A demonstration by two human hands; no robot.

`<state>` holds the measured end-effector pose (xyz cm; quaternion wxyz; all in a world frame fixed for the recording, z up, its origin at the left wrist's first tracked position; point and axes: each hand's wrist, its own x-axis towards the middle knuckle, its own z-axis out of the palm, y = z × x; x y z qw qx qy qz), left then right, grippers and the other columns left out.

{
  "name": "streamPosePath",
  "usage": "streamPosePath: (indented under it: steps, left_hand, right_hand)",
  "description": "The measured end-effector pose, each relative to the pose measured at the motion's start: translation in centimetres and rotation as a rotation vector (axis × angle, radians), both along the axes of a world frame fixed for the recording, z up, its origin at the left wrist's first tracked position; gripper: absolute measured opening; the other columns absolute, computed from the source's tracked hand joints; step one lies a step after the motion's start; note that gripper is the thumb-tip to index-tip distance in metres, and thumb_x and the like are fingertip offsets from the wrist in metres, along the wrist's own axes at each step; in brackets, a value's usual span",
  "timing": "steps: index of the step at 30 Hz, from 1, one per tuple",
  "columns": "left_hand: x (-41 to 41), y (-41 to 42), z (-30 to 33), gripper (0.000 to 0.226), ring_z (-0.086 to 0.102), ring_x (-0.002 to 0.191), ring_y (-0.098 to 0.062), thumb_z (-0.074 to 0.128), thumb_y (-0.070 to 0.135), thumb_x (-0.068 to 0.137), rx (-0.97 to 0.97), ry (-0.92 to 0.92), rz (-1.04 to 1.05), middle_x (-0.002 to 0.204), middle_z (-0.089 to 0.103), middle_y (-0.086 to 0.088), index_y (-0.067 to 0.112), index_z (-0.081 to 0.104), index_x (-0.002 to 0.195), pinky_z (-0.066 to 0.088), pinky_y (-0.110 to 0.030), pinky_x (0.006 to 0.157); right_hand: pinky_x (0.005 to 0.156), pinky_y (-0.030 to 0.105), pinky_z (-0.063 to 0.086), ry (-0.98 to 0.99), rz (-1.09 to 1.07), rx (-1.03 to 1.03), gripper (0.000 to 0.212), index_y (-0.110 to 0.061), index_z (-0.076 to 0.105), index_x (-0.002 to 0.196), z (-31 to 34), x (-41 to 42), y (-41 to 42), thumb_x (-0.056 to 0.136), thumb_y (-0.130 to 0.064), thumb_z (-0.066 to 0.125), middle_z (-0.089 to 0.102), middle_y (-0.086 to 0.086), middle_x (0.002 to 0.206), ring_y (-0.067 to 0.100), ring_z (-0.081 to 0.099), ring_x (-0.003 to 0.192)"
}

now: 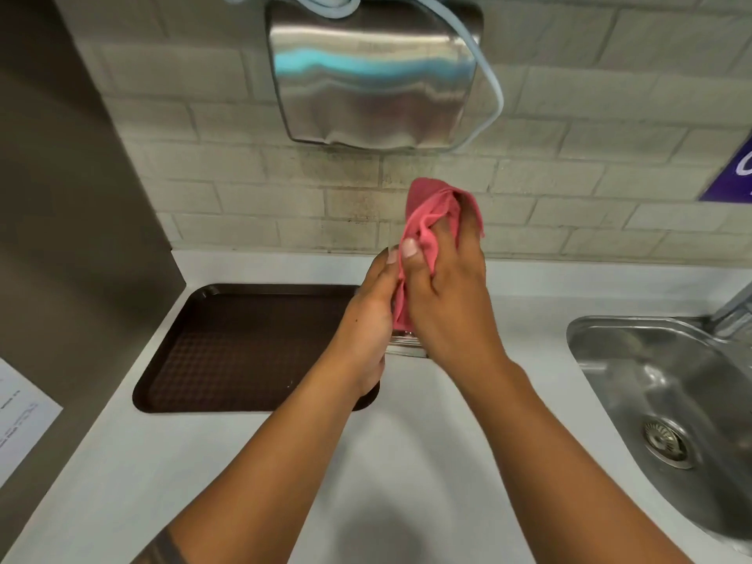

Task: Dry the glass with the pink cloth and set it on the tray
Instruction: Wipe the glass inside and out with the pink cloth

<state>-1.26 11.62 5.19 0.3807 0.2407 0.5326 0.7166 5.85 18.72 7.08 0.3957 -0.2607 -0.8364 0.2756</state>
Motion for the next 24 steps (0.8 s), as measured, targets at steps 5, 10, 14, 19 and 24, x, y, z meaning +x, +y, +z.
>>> streamPosePath:
  steps: [5, 10, 14, 19, 24]
  left_hand:
    - [-0.7, -0.2, 0.7, 0.048, 0.068, 0.129, -0.028, 0.044, 0.057, 0.108, -0.018, 0.000, 0.021, 0.143, 0.070, -0.008, 0.040, 0.054, 0.152, 0.047, -0.055, 0.117]
    - [-1.7, 0.0, 0.9, 0.047, 0.075, 0.103, -0.021, 0.042, 0.057, 0.108, -0.043, 0.031, 0.092, 0.114, 0.081, -0.003, 0.038, 0.054, 0.150, 0.052, -0.048, 0.108]
    - [-1.6, 0.1, 0.9, 0.052, 0.069, 0.119, -0.030, 0.042, 0.063, 0.106, -0.078, 0.013, 0.047, 0.148, 0.064, -0.014, 0.041, 0.052, 0.152, 0.049, -0.054, 0.114]
    - [-1.5, 0.1, 0.3, 0.041, 0.082, 0.091, -0.015, 0.053, 0.049, 0.107, -0.038, -0.076, 0.027, 0.100, 0.084, -0.004, 0.018, 0.076, 0.122, 0.062, -0.027, 0.077]
    - [-1.1, 0.0, 0.5, 0.042, 0.072, 0.126, -0.021, 0.043, 0.041, 0.112, 0.002, -0.071, 0.063, 0.134, 0.077, -0.006, 0.024, 0.064, 0.144, 0.057, -0.041, 0.107]
  right_hand:
    - [0.103, 0.037, 0.058, 0.115, 0.090, -0.338, 0.050, -0.028, 0.043, 0.153, -1.7, 1.5, -0.9, 0.111, -0.054, 0.034, 0.064, -0.004, 0.140, 0.004, 0.064, 0.120]
    - [0.120, 0.033, 0.043, 0.164, 0.170, -0.359, 0.060, -0.049, 0.015, 0.164, -5.6, 3.4, -5.4, 0.108, -0.055, 0.036, 0.042, -0.012, 0.164, -0.003, 0.045, 0.146]
    - [0.127, 0.048, 0.031, 0.055, 0.112, -0.162, 0.058, -0.080, -0.009, 0.145, -5.8, 3.8, -7.0, 0.107, -0.056, 0.027, 0.010, -0.013, 0.176, 0.014, 0.024, 0.160]
    - [0.120, 0.053, 0.033, -0.104, -0.027, 0.106, 0.060, -0.026, 0.033, 0.162, -3.3, 1.7, -4.5, 0.106, -0.045, 0.025, 0.011, 0.005, 0.178, 0.033, 0.024, 0.159]
    - [0.121, 0.047, 0.038, -0.116, -0.027, 0.055, 0.059, -0.024, 0.027, 0.164, 0.2, -0.9, -1.1, 0.109, -0.043, 0.033, 0.017, 0.003, 0.175, 0.028, 0.033, 0.155]
